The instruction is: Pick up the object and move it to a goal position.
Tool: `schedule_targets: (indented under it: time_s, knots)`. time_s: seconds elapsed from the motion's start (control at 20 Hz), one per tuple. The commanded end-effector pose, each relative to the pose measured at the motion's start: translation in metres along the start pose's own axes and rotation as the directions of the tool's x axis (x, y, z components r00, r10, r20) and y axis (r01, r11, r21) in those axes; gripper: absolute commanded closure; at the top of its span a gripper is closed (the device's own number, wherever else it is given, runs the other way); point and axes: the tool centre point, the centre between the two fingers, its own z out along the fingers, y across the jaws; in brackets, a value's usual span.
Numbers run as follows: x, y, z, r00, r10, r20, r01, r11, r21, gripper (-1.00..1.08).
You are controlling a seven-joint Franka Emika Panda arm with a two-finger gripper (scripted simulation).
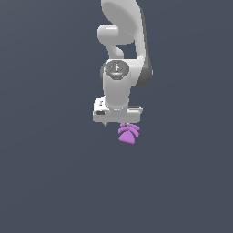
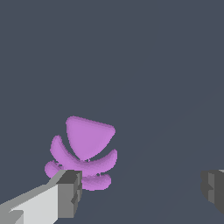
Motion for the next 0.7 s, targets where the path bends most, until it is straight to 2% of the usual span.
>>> schedule_targets:
  time_s: [0.0, 0.35, 0.65]
  knots:
    - [0.0, 0.0, 0.0, 1.0, 0.0, 0.0, 0.0, 1.0, 0.0, -1.0]
    - [0.004, 0.014, -0.005, 1.0, -0.001, -0.009, 0.001, 1.0, -0.014, -1.0]
    - [0.003, 0.013, -0.003, 1.0, -0.019, -0.012, 0.019, 1.0, -0.021, -1.0]
